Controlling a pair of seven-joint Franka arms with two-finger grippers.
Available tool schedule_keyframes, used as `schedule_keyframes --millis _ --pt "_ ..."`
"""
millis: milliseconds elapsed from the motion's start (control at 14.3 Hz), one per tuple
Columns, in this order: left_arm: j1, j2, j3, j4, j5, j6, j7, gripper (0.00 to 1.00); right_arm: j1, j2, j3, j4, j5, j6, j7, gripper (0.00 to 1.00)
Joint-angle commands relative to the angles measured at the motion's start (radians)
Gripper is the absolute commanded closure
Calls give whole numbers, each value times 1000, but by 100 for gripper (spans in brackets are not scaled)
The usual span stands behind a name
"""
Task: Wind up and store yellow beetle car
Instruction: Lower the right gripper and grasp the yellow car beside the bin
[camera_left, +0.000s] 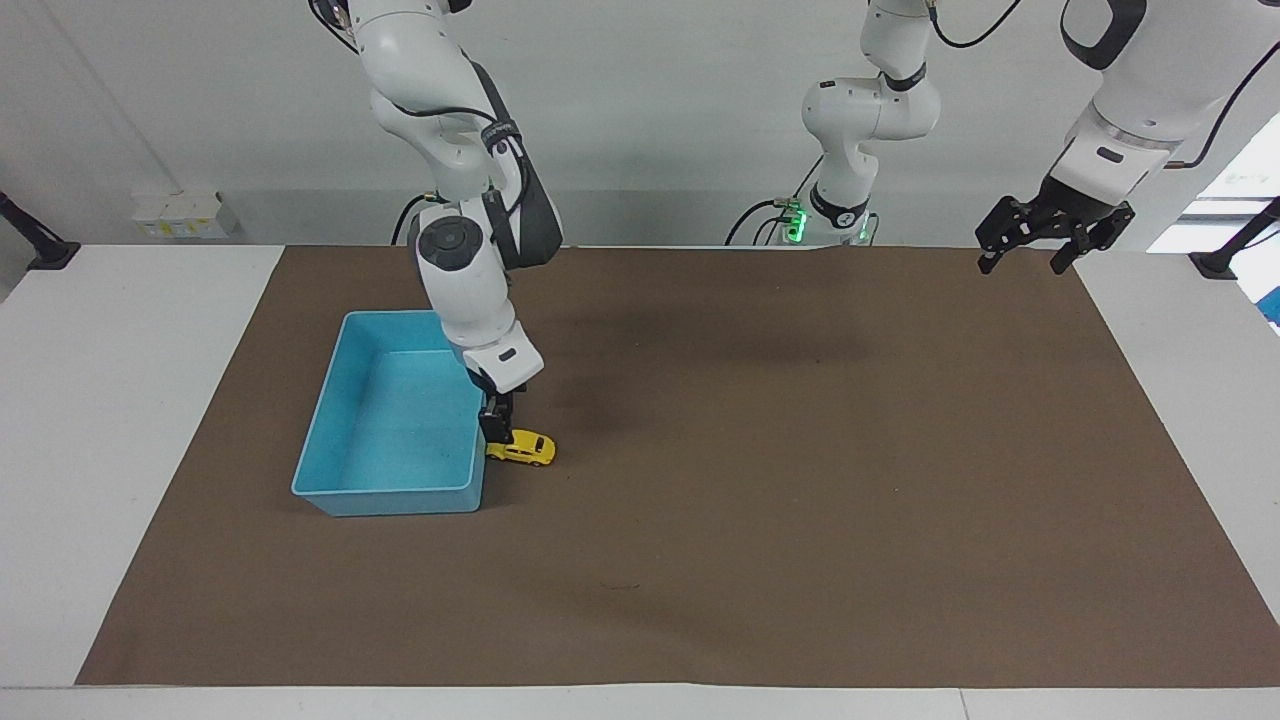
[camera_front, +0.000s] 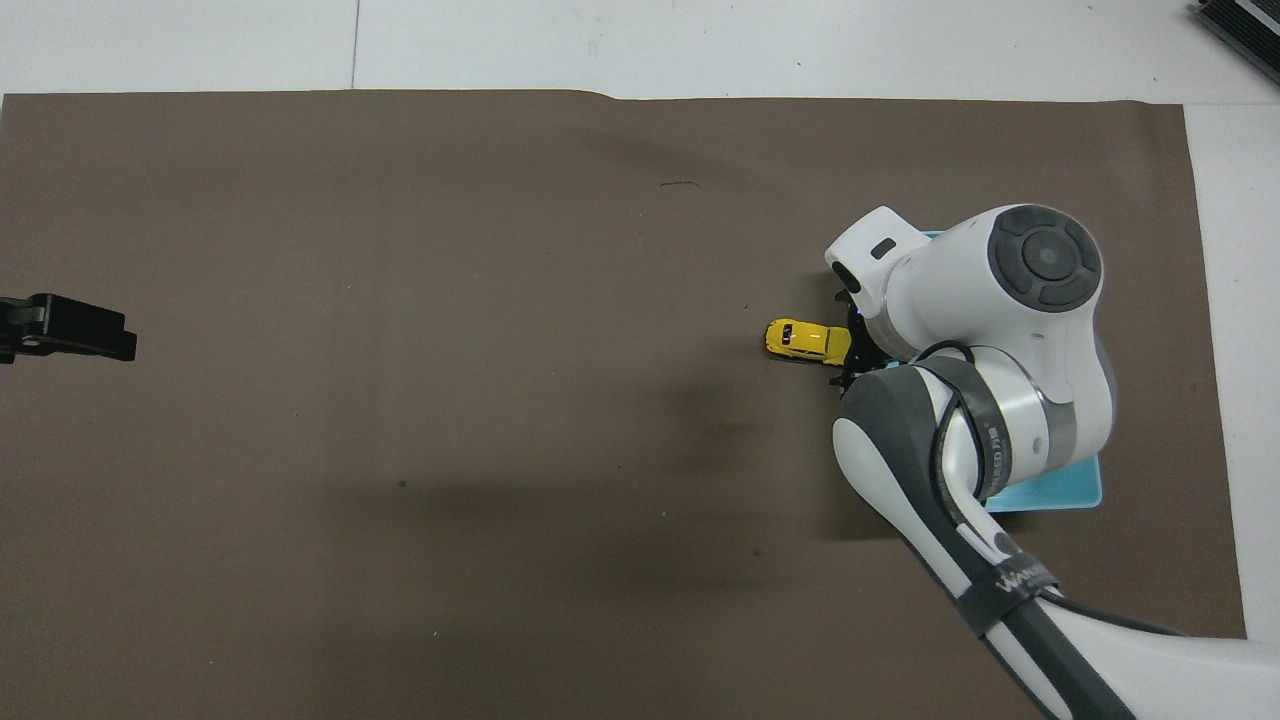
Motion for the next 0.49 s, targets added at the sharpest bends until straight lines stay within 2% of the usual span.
schedule_keyframes --millis 0,420 --pt "13 -2 -9 7 6 -16 -2 0 -2 19 3 -9 -18 54 -5 0" --pt "13 -2 -9 7 6 -16 -2 0 17 50 1 -10 -43 96 10 0"
